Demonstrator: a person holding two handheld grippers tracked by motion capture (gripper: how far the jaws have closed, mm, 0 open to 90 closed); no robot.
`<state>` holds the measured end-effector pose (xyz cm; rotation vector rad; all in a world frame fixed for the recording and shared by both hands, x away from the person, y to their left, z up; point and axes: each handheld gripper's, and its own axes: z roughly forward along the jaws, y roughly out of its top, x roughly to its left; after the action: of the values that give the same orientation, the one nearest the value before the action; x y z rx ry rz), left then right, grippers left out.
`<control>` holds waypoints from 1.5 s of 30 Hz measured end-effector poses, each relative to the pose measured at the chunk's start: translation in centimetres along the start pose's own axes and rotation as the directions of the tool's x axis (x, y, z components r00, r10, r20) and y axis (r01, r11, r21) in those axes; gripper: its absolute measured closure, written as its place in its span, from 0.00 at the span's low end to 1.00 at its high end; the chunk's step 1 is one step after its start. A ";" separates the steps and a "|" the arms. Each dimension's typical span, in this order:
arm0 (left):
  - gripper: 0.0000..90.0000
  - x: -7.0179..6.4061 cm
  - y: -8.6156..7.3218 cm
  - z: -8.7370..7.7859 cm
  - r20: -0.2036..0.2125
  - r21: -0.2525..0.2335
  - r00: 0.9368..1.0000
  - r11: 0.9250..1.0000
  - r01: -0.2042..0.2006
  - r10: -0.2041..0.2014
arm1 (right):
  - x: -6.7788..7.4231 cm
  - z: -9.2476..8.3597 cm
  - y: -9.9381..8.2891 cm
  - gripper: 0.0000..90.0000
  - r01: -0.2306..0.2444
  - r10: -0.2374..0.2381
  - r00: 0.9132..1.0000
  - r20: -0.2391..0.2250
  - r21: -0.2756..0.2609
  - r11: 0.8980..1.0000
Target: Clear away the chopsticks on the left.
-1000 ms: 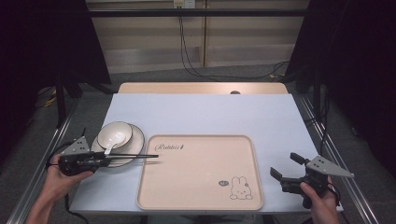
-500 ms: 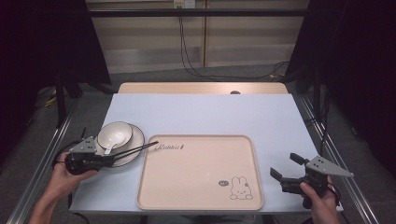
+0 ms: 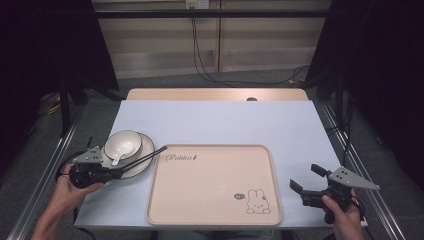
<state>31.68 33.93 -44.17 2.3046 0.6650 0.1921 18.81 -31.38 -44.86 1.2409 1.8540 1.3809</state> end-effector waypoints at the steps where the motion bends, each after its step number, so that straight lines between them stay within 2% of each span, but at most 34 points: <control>1: 0.95 -0.1 0.1 -0.2 0.009 0.007 1.000 1.000 0.009 -0.009 | 0.0 0.0 0.0 0.03 -0.005 0.005 1.000 -0.002 0.001 1.000; 3: 0.95 -0.4 0.2 -0.3 0.020 -0.002 0.999 1.000 0.028 -0.028 | 0.0 0.0 0.0 0.03 -0.010 0.010 1.000 -0.004 0.001 1.000; 7: 0.95 -0.8 0.3 -0.8 0.013 -0.007 0.999 0.999 0.044 -0.044 | 0.0 0.0 0.0 0.03 -0.014 0.014 1.000 -0.002 -0.003 1.000; 10: 0.95 -1.0 0.3 -1.4 0.029 -0.042 0.997 0.996 0.076 -0.075 | -0.1 0.0 0.0 0.03 -0.011 0.011 1.000 -0.002 -0.004 1.000; 18: 0.95 -2.3 0.3 -2.1 0.055 -0.072 0.992 0.991 0.116 -0.112 | -0.1 0.0 0.0 0.03 -0.014 0.014 1.000 -0.005 -0.004 1.000; 19: 0.95 -2.7 0.3 -2.1 0.069 -0.089 0.990 0.988 0.130 -0.124 | -0.1 0.0 0.0 0.03 -0.015 0.015 1.000 -0.004 -0.005 1.000; 24: 0.95 -4.0 0.5 -2.2 0.077 -0.102 0.986 0.982 0.158 -0.151 | 0.0 0.0 0.0 0.03 -0.015 0.015 1.000 -0.008 -0.005 1.000; 28: 0.95 -5.1 0.9 -2.2 0.081 -0.136 0.980 0.972 0.194 -0.184 | 0.0 0.0 0.0 0.03 -0.016 0.015 1.000 -0.012 -0.004 1.000; 30: 0.95 -5.6 1.0 -2.2 0.065 -0.143 0.977 0.967 0.210 -0.203 | 0.0 0.0 0.0 0.03 -0.015 0.015 1.000 -0.012 -0.004 1.000; 31: 0.95 -5.9 1.1 -2.1 0.073 -0.149 0.975 0.964 0.221 -0.212 | 0.0 0.0 0.0 0.03 -0.015 0.015 1.000 -0.010 -0.006 1.000; 32: 0.95 -6.3 1.2 -2.0 0.067 -0.151 0.973 0.962 0.227 -0.219 | 0.0 0.0 0.0 0.03 -0.015 0.015 1.000 -0.008 -0.006 1.000; 34: 0.95 -6.8 1.4 -1.8 0.056 -0.137 0.975 0.966 0.220 -0.214 | 0.0 0.0 0.0 0.03 -0.014 0.014 1.000 -0.012 -0.003 1.000; 36: 0.96 -7.3 1.6 -1.6 0.060 -0.149 0.971 0.959 0.240 -0.233 | 0.0 0.0 0.0 0.03 -0.015 0.015 1.000 -0.014 -0.001 1.000; 38: 0.95 -7.7 1.7 -1.4 0.055 -0.157 0.969 0.957 0.245 -0.240 | 0.0 0.0 0.0 0.03 -0.013 0.013 1.000 -0.013 -0.002 1.000; 41: 0.95 -8.3 1.9 -1.1 0.050 -0.159 0.962 0.949 0.271 -0.267 | 0.0 0.0 0.0 0.03 -0.011 0.011 1.000 -0.011 0.000 1.000; 45: 0.95 -9.1 2.1 -0.9 0.052 -0.164 0.958 0.944 0.287 -0.282 | 0.0 0.0 0.0 0.03 -0.015 0.015 1.000 -0.011 0.001 1.000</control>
<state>24.43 28.50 -41.55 2.0172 0.9217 0.0767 18.76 -31.38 -44.88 1.2527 1.8570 1.3975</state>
